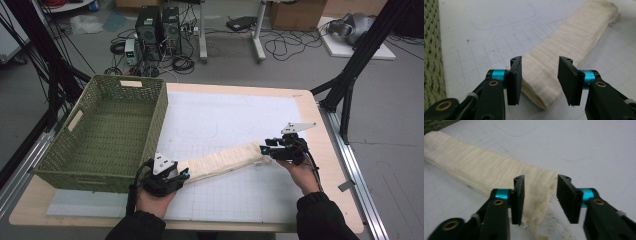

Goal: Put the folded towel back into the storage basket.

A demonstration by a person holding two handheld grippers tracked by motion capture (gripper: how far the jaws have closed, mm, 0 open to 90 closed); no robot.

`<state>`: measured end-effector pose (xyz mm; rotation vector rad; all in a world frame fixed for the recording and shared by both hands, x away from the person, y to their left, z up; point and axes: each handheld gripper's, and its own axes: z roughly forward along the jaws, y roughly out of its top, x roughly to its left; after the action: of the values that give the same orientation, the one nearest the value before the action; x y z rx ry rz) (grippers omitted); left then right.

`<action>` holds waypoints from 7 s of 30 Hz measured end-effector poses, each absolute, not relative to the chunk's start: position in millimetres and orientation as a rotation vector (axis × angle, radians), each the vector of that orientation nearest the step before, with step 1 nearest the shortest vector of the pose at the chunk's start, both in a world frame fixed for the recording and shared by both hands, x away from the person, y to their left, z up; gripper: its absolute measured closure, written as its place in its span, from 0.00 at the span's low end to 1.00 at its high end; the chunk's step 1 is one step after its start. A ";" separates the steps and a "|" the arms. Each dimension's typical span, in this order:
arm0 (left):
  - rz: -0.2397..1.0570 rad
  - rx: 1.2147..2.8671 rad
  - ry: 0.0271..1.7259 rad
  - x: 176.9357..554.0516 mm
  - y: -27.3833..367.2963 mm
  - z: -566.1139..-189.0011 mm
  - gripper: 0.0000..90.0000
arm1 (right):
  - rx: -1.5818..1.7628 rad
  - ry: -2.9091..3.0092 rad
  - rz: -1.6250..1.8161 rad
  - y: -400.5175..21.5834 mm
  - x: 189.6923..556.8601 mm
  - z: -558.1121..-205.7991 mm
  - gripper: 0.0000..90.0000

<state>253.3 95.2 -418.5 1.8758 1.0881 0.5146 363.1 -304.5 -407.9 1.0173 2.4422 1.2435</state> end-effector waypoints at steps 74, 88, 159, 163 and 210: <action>0.108 2.462 0.561 374.3 -41.2 -428.0 0.28 | 1.068 2.499 1.160 -297.2 355.7 -444.2 0.64; 0.151 2.455 0.566 371.3 -40.5 -428.8 0.33 | 1.074 2.494 1.156 -296.7 355.2 -444.6 0.62; 0.167 2.448 0.621 372.0 -40.3 -425.9 0.47 | 1.074 2.484 1.134 -294.7 354.8 -445.0 0.56; 0.170 2.442 0.636 373.0 -39.7 -425.5 0.53 | 1.076 2.481 1.132 -294.6 354.7 -444.7 0.55; -0.038 2.318 0.822 389.3 -25.4 -427.3 0.89 | 1.085 2.366 1.255 -336.4 293.8 -422.2 0.20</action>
<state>389.3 -25.4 -427.3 2.3183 0.8220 -0.0385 293.8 -336.4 -422.2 1.0854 2.3663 1.2555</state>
